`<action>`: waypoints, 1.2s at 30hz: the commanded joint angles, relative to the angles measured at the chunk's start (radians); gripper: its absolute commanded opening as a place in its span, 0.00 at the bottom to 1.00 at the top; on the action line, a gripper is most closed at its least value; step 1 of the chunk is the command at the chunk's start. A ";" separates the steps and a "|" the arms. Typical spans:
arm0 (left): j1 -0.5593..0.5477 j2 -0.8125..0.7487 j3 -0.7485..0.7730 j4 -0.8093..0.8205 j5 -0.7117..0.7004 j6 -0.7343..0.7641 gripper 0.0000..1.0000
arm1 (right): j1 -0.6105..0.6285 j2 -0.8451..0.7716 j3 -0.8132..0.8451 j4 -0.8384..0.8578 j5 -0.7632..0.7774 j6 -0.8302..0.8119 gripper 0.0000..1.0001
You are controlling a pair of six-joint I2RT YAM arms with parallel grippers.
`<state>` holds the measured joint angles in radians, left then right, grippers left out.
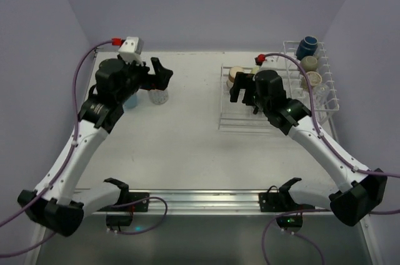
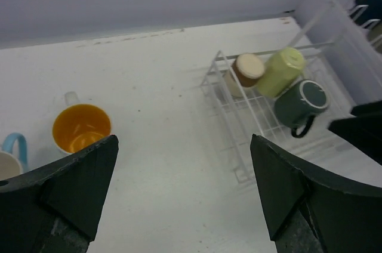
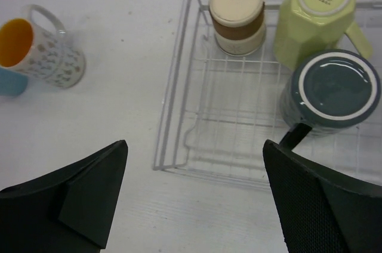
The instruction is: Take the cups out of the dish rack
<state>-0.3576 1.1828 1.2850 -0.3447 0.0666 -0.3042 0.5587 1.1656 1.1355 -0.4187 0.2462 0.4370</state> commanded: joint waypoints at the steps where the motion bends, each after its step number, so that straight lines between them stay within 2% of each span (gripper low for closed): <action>1: -0.011 -0.156 -0.210 0.115 0.214 -0.052 0.96 | -0.014 0.064 0.058 -0.072 0.195 -0.017 0.99; 2: -0.011 -0.243 -0.249 0.121 0.225 -0.055 0.97 | -0.019 0.081 0.075 -0.081 0.218 -0.015 0.99; 6: -0.012 -0.430 -0.403 0.121 0.259 -0.038 1.00 | -0.020 0.189 0.104 -0.100 0.362 0.014 0.99; 8: -0.014 -0.509 -0.464 0.119 0.271 -0.024 1.00 | -0.023 0.227 0.110 -0.100 0.457 0.049 0.99; 11: -0.036 -0.557 -0.509 0.112 0.257 -0.019 1.00 | -0.032 0.296 0.121 -0.100 0.516 0.097 0.99; 15: -0.139 -0.565 -0.524 0.055 0.080 0.028 1.00 | -0.040 0.361 0.150 -0.114 0.608 0.161 0.99; 19: -0.239 -0.581 -0.544 0.058 0.052 0.048 1.00 | -0.046 0.414 0.181 -0.149 0.683 0.239 0.99; 22: -0.299 -0.588 -0.543 0.021 -0.040 0.062 1.00 | -0.049 0.439 0.196 -0.183 0.714 0.311 0.99; 28: -0.406 -0.574 -0.539 -0.008 -0.120 0.074 1.00 | -0.059 0.491 0.224 -0.272 0.734 0.439 0.99; 36: -0.483 -0.565 -0.535 -0.023 -0.177 0.080 1.00 | -0.105 0.523 0.208 -0.267 0.656 0.474 0.99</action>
<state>-0.8223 0.6155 0.7422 -0.3641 -0.0563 -0.2462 0.4706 1.6871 1.3209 -0.6922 0.8764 0.8310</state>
